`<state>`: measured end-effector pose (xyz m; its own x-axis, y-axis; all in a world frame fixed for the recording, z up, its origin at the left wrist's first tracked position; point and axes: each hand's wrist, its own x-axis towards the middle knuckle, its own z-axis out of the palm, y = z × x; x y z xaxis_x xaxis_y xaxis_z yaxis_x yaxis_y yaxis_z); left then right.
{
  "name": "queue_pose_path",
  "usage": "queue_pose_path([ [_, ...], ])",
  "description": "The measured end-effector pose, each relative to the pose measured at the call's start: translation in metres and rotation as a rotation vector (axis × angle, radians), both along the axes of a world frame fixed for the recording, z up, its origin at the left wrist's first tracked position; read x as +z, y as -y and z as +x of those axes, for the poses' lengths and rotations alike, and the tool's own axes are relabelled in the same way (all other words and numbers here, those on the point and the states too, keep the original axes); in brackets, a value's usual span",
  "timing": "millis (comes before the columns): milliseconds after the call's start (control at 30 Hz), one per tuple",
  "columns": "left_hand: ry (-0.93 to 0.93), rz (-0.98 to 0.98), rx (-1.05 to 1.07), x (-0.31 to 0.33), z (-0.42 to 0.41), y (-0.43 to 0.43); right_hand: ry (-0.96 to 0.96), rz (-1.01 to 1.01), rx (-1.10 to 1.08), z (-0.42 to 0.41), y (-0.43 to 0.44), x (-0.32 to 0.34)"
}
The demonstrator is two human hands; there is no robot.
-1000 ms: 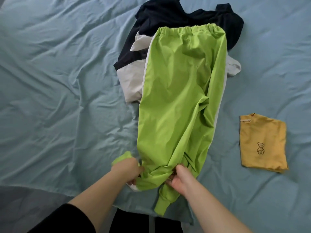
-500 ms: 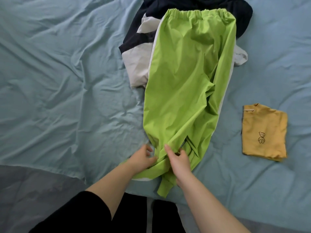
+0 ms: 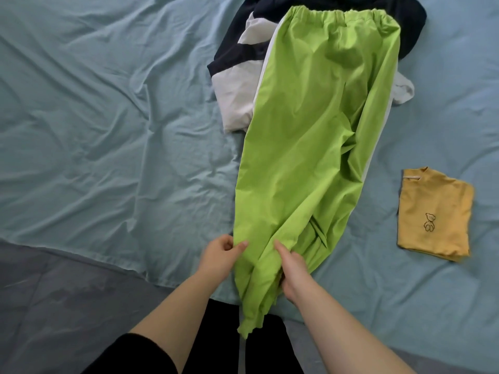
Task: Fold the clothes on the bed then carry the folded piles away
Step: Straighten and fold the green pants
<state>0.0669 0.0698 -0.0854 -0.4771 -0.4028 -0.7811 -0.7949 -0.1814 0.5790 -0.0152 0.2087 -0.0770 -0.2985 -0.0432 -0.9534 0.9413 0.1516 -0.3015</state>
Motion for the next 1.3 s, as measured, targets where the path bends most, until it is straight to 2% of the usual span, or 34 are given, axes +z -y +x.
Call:
queue_pose_path([
  [67,-0.038,-0.159,0.102,0.005,0.013,0.007,-0.162,0.155,0.098,0.01,-0.006,0.0],
  [133,-0.118,-0.257,0.175,0.018,0.028,0.018,-0.239,0.215,0.134,0.022,-0.008,0.004],
  [200,-0.152,-0.398,0.147,0.031,0.042,0.033,-0.23,0.162,0.047,0.035,-0.007,0.009],
  [267,-0.109,-0.515,0.121,0.038,0.049,0.048,-0.176,0.087,-0.02,0.046,-0.005,0.011],
  [300,-0.06,-0.503,0.116,0.036,0.052,0.054,-0.137,0.044,-0.026,0.053,-0.005,0.01],
  [367,0.079,-0.306,0.048,0.026,0.058,0.065,-0.02,-0.075,-0.007,0.065,-0.006,0.006],
  [433,0.183,-0.063,-0.131,0.014,0.066,0.068,0.071,-0.158,0.147,0.074,-0.009,0.001],
  [467,0.22,-0.045,-0.227,0.009,0.07,0.069,0.1,-0.173,0.223,0.077,-0.01,0.0],
  [533,0.25,-0.199,-0.305,0.006,0.074,0.074,0.162,-0.183,0.286,0.082,-0.011,0.0],
  [633,0.274,-0.407,-0.279,0.01,0.087,0.08,0.236,-0.152,0.322,0.087,-0.013,0.002],
  [767,0.377,-0.369,-0.406,0.014,0.092,0.071,0.216,-0.046,0.508,0.086,-0.024,0.003],
  [867,0.321,-0.348,-0.363,0.017,0.077,0.053,0.277,0.003,0.68,0.064,-0.042,0.006],
  [933,0.309,-0.475,-0.352,0.019,0.063,0.033,0.398,-0.001,0.796,0.042,-0.06,0.009],
  [1000,0.33,-0.622,-0.36,0.026,0.044,0.008,0.413,0.032,0.892,0.018,-0.079,0.01],
  [1033,0.321,-0.674,-0.378,0.028,0.034,-0.005,0.355,0.064,0.855,0.007,-0.087,0.007],
  [1100,0.243,-0.707,-0.457,0.026,0.012,-0.032,0.167,0.119,0.501,-0.014,-0.098,-0.005],
  [1167,0.124,-0.582,-0.536,0.02,-0.012,-0.061,0.053,0.068,0.022,-0.031,-0.099,-0.015],
  [1200,0.073,-0.446,-0.534,0.017,-0.023,-0.074,0.027,0.038,-0.105,-0.037,-0.098,-0.019],
  [1267,0.012,-0.177,-0.503,0.014,-0.041,-0.097,0.003,0.028,-0.136,-0.039,-0.094,-0.025],
  [1300,0.001,-0.133,-0.512,0.012,-0.048,-0.106,-0.012,0.028,-0.121,-0.036,-0.094,-0.027],
])
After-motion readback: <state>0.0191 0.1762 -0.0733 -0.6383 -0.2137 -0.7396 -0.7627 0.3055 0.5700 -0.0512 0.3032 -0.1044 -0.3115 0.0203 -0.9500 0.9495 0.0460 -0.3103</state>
